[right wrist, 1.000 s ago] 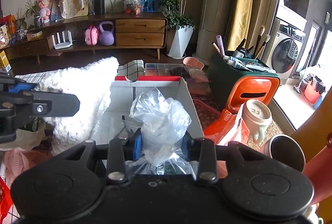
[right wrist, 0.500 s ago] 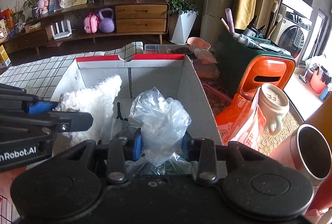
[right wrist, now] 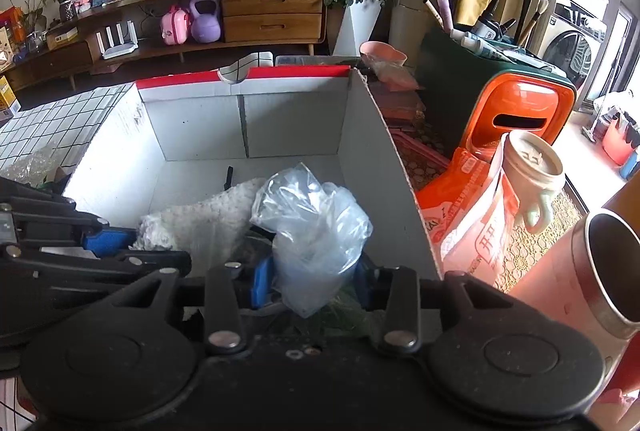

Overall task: Organize soft objects
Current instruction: 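Lower the towel and plastic bag into the box and open both grippers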

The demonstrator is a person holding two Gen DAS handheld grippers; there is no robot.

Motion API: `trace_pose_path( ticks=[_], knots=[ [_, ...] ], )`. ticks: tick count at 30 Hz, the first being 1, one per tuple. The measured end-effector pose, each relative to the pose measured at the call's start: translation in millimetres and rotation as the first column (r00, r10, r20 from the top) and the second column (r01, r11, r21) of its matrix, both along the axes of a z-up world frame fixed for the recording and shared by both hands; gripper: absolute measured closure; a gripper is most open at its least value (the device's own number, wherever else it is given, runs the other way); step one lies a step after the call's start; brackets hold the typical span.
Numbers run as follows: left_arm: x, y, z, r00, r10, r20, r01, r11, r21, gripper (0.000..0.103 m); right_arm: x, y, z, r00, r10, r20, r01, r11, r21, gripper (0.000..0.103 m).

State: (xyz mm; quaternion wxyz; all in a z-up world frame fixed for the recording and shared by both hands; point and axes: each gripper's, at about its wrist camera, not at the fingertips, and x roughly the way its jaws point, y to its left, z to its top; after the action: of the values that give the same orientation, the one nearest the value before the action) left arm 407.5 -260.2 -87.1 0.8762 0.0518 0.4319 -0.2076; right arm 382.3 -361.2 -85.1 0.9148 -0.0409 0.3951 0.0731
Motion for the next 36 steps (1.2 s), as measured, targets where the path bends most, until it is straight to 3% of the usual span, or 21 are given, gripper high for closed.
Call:
trace_pose_path(
  ticks=[7, 12, 19, 24, 25, 27, 29, 36],
  knots=[
    [-11.8, -2.3, 10.0, 0.999, 0.004, 0.043, -0.004, 1.0, 0.008, 0.085, -11.5, -4.9, 4.7, 1.0, -0.004, 0.011, 0.004, 1.0, -0.001, 0.048],
    [-18.5, 4.2, 19.6, 0.999, 0.018, 0.044, -0.017, 0.999, -0.027, 0.081, -22.8, -9.5, 16.6, 0.999, 0.001, 0.034, -0.001, 1.0, 0.01, 0.04],
    [-30.8, 10.4, 32.9, 0.997, 0.024, 0.067, -0.022, 0.999, -0.038, 0.076, -39.8, -8.7, 34.3, 0.997, 0.011, 0.07, -0.013, 1.0, 0.027, 0.036],
    [-39.0, 13.2, 41.1, 0.997, 0.03, 0.075, -0.027, 0.998, -0.049, 0.074, -54.7, -11.4, 45.2, 0.996, 0.006, 0.093, -0.009, 0.999, 0.036, 0.025],
    [-41.1, 14.2, 43.2, 0.997, 0.027, 0.074, -0.023, 0.998, -0.058, 0.072, -58.0, -12.6, 47.3, 0.995, 0.005, 0.096, -0.009, 0.999, 0.038, 0.024],
    [-46.4, 16.9, 47.6, 0.997, 0.028, 0.073, -0.023, 0.997, -0.071, 0.05, -64.8, -15.0, 51.0, 0.995, 0.006, 0.103, -0.01, 0.999, 0.044, 0.021],
    [-52.5, 22.3, 51.5, 0.996, 0.034, 0.082, -0.027, 0.996, -0.082, 0.038, -72.2, -16.4, 54.9, 0.994, 0.005, 0.11, -0.01, 0.999, 0.048, 0.018],
    [-80.5, 42.3, 66.8, 0.994, 0.041, 0.104, -0.03, 0.993, -0.11, 0.037, -100.6, -20.1, 63.9, 0.991, 0.02, 0.133, -0.031, 0.996, 0.083, 0.008]
  ],
)
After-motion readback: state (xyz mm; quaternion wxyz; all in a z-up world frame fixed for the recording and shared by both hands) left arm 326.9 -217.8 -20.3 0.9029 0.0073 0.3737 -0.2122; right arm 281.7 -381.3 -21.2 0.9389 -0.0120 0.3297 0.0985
